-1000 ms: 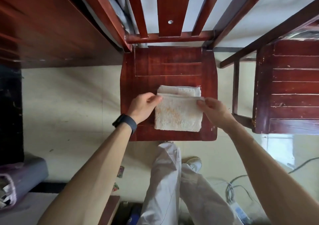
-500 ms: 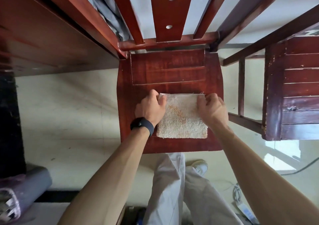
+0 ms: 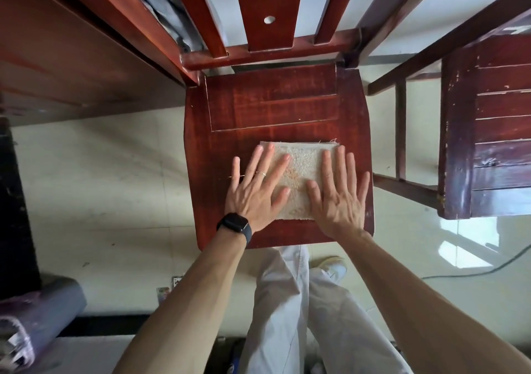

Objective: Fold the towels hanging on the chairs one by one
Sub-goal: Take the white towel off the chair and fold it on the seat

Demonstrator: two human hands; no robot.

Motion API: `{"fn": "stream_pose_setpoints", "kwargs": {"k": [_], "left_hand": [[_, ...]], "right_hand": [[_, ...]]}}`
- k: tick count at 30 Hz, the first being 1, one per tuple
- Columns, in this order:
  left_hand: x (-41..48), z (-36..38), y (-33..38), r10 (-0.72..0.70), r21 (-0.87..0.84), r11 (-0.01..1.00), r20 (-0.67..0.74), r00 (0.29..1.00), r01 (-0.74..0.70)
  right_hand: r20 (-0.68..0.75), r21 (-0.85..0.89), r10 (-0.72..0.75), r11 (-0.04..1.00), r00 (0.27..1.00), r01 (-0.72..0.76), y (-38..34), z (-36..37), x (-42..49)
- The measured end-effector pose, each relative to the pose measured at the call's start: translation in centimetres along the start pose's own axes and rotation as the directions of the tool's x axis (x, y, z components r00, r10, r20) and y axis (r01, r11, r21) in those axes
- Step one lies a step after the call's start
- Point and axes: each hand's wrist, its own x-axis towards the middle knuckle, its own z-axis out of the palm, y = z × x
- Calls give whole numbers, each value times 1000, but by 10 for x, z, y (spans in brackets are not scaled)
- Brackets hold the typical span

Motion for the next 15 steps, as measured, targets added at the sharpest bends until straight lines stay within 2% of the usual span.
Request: {"fn": "stream_pose_setpoints", "kwargs": {"k": [3, 5, 6, 8, 9, 10, 11, 13, 15], "left_hand": [[-5, -9, 17, -198, -62, 979, -21, 980, 196], [-8, -23, 33, -408, -226, 894, -51, 911, 388], [-8, -28, 37, -528, -350, 801, -33, 848, 486], [-4, -35, 37, -700, -552, 505, 187, 689, 663], [-1, -36, 34, -725, -579, 368, 312, 615, 728], [1, -39, 31, -721, -574, 289, 395, 569, 766], [3, -42, 27, -702, -573, 255, 445, 557, 779], [8, -52, 18, -642, -601, 210, 510, 573, 771], [13, -60, 10, -555, -652, 180, 551, 623, 737]], "right_hand": [[-105, 162, 140, 979, 984, -122, -15, -8, -11], [-99, 364, 257, 909, 961, -205, -22, -22, -11], [-39, 475, 335, 835, 941, -278, -23, -28, -9], [145, 598, 470, 659, 871, -455, -24, -41, 1], [236, 609, 506, 588, 829, -532, -23, -46, 6], [318, 601, 520, 536, 793, -593, -22, -51, 12], [377, 591, 516, 504, 769, -629, -20, -55, 17], [430, 589, 480, 493, 765, -640, -13, -61, 25], [454, 615, 432, 480, 779, -625, -5, -67, 26]]}}
